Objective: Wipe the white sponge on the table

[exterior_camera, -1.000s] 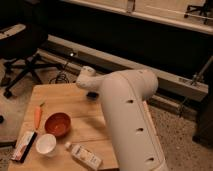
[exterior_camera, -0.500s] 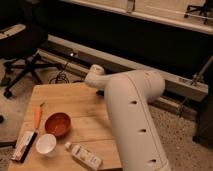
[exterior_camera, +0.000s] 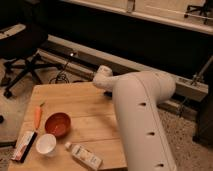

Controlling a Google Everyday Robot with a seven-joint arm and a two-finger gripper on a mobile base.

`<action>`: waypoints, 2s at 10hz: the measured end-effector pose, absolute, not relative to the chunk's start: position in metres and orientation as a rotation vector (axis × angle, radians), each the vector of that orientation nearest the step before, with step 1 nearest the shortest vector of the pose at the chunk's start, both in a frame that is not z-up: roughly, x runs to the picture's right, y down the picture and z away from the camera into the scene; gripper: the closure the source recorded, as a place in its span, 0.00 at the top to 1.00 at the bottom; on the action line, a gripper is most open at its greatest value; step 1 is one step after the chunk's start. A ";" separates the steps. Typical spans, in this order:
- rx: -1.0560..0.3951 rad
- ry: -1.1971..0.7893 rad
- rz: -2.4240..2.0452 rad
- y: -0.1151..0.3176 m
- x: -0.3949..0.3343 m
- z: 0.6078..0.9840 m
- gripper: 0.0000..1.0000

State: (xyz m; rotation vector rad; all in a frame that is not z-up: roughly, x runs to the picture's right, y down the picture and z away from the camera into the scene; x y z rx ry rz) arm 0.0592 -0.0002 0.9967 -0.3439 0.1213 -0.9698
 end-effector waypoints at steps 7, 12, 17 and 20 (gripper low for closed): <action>-0.360 0.104 -0.942 0.049 0.080 0.966 0.51; -0.394 0.062 -0.997 0.091 0.076 0.939 0.51; -0.359 -0.052 -1.109 0.122 0.018 0.909 0.51; -0.310 -0.122 -1.196 0.129 -0.029 0.893 0.51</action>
